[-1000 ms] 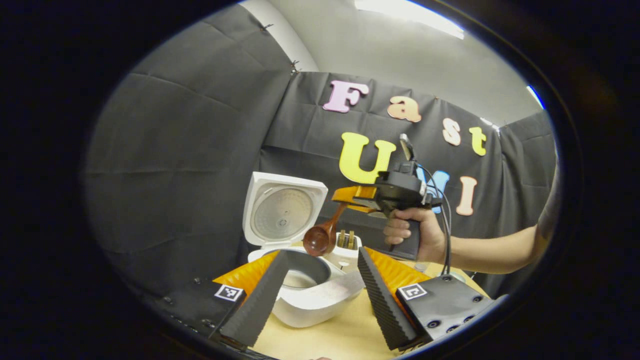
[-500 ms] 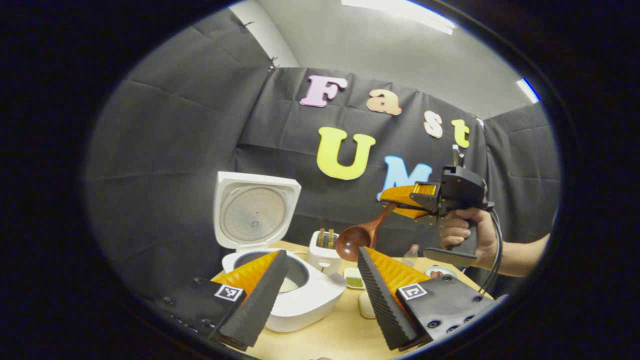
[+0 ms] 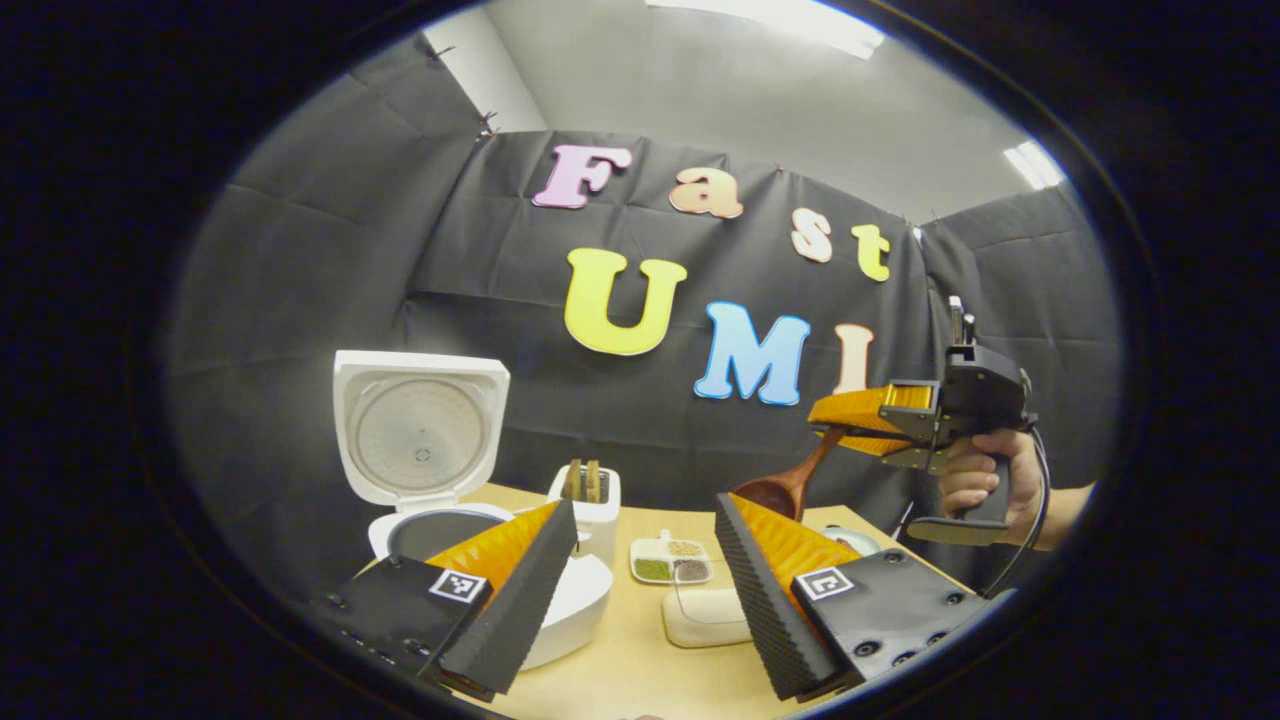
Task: Close the left gripper, press the button to open the rice cooker; take a wooden spoon from the chopstick holder with the right hand, scoop a spoonful of rice and pour it into the rice cooker, then put the wooden spoon back into the chopstick holder.
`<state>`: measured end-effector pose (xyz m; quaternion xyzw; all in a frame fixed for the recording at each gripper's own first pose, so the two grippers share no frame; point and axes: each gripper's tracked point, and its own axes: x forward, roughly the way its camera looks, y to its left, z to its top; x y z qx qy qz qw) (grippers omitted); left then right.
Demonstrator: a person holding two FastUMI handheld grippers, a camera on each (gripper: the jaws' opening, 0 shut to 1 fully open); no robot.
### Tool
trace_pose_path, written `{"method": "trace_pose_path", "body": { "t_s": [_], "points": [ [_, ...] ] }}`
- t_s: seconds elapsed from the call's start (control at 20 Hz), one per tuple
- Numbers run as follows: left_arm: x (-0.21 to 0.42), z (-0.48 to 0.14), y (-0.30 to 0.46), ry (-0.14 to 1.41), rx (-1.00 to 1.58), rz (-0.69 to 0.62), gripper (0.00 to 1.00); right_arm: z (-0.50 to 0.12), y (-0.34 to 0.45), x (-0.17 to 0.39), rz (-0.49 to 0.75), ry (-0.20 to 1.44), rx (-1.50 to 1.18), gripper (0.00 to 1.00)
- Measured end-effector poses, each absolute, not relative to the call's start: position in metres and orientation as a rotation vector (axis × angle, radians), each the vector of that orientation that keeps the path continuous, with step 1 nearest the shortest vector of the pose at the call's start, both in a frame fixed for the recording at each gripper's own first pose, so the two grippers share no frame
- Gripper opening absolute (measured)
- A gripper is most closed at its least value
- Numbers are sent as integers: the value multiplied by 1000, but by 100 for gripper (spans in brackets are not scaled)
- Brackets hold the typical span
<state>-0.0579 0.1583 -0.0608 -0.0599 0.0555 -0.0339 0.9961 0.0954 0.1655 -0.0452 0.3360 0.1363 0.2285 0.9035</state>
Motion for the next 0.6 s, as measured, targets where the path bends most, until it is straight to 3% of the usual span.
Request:
{"method": "trace_pose_path", "body": {
  "t_s": [0.6],
  "points": [
    [-25,-53,61,112,-92,-200,96,-73,36,71,280,249,687,9]
  ]
}}
